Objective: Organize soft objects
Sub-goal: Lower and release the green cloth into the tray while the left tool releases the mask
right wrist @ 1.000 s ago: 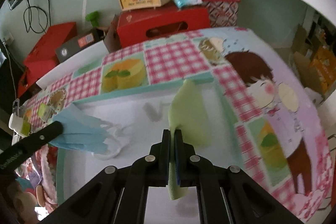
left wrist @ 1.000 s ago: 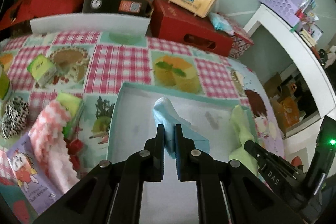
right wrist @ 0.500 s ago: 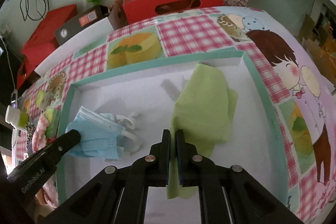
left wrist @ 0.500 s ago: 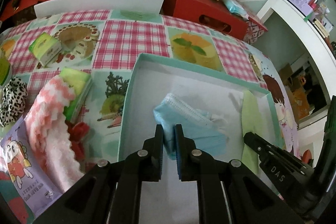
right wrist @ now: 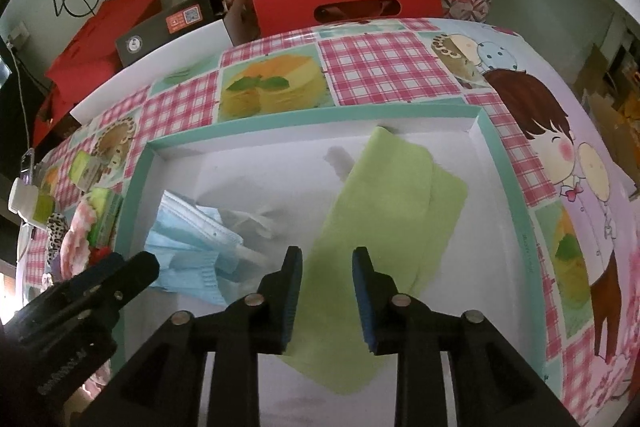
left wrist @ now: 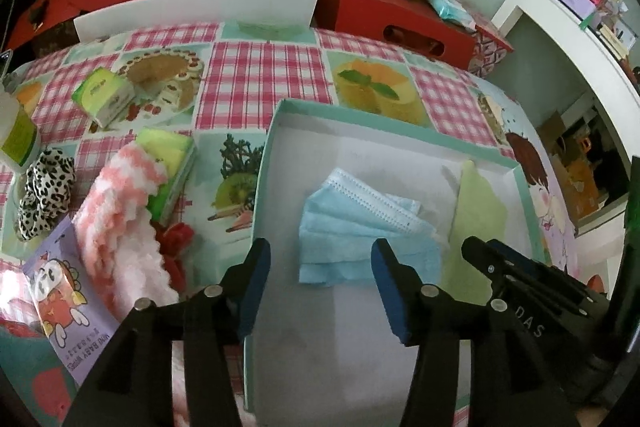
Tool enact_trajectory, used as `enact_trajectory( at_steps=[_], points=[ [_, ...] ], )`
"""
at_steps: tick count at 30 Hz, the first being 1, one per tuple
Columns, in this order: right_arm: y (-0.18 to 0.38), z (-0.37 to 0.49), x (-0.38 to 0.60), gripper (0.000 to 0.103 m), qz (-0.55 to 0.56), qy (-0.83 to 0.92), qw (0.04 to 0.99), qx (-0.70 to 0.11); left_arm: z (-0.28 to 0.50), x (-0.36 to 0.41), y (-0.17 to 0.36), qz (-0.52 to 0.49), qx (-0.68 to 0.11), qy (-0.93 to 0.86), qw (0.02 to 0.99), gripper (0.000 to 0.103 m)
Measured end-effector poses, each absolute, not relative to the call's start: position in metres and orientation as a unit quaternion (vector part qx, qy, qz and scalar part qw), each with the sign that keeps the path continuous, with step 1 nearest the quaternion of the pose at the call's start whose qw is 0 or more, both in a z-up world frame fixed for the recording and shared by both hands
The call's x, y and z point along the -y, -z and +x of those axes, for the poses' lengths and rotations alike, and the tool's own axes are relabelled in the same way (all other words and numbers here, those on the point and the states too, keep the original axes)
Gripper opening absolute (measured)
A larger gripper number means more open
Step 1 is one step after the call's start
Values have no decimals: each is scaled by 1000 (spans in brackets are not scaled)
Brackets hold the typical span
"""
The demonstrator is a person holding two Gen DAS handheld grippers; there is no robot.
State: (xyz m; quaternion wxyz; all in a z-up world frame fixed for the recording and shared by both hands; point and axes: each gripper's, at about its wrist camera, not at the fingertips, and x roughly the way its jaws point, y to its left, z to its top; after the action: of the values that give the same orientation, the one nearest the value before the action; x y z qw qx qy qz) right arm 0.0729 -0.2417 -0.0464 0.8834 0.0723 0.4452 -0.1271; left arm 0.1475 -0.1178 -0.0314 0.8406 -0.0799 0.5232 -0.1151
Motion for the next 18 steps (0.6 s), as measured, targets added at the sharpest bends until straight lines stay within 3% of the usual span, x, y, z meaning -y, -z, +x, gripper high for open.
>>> enact_trajectory(
  at_steps=[3, 4, 6, 18],
  points=[
    [45, 71, 245, 35, 65, 137, 883, -444, 147, 119, 27, -76, -514, 117, 847, 57],
    [45, 70, 246, 39, 65, 141, 883, -444, 146, 119, 25, -75, -511, 115, 849, 69],
    [44, 68, 250, 58, 68, 150, 882, -441, 147, 119, 23, -75, -505, 114, 852, 85],
    [47, 66, 257, 81, 62, 179, 880, -436, 149, 107, 13, -90, -493, 109, 859, 92]
  ],
)
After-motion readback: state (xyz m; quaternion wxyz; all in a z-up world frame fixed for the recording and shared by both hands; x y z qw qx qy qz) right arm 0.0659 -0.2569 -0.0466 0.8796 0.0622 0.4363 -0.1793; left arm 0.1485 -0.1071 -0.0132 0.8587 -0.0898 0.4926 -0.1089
